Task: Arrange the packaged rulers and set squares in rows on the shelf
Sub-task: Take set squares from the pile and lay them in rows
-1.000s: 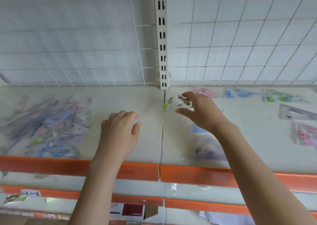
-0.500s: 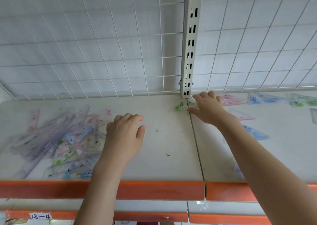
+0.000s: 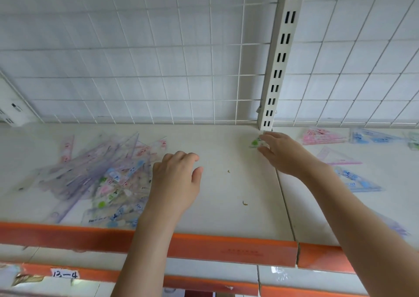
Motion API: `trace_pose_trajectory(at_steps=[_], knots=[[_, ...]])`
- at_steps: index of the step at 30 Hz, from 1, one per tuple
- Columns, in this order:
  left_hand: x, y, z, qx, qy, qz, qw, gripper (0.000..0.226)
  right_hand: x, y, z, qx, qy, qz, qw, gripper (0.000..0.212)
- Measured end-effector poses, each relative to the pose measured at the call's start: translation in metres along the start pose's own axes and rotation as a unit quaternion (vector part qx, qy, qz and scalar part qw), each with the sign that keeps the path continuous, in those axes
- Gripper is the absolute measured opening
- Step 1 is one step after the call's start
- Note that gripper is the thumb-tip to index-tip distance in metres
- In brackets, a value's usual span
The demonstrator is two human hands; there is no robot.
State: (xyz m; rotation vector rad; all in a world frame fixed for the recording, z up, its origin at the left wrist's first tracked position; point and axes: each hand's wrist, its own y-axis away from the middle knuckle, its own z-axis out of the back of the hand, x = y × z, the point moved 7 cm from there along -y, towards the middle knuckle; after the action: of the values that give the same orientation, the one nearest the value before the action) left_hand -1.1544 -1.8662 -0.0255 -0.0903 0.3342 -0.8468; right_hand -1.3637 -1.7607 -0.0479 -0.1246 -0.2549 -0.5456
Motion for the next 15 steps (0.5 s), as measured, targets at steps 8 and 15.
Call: trace_pose_trajectory(at_steps=[8,15], knots=[[0.07,-0.003,0.028,0.015,-0.065,0.058,0.996,0.035,0.114,-0.018,0.018,-0.048,-0.005,0.13,0.99,0.046],[0.123,0.007,0.023,0.075,-0.099,0.098,0.987,0.037,0.172,-0.012,-0.01,-0.015,-0.03,0.177,0.984,0.046]])
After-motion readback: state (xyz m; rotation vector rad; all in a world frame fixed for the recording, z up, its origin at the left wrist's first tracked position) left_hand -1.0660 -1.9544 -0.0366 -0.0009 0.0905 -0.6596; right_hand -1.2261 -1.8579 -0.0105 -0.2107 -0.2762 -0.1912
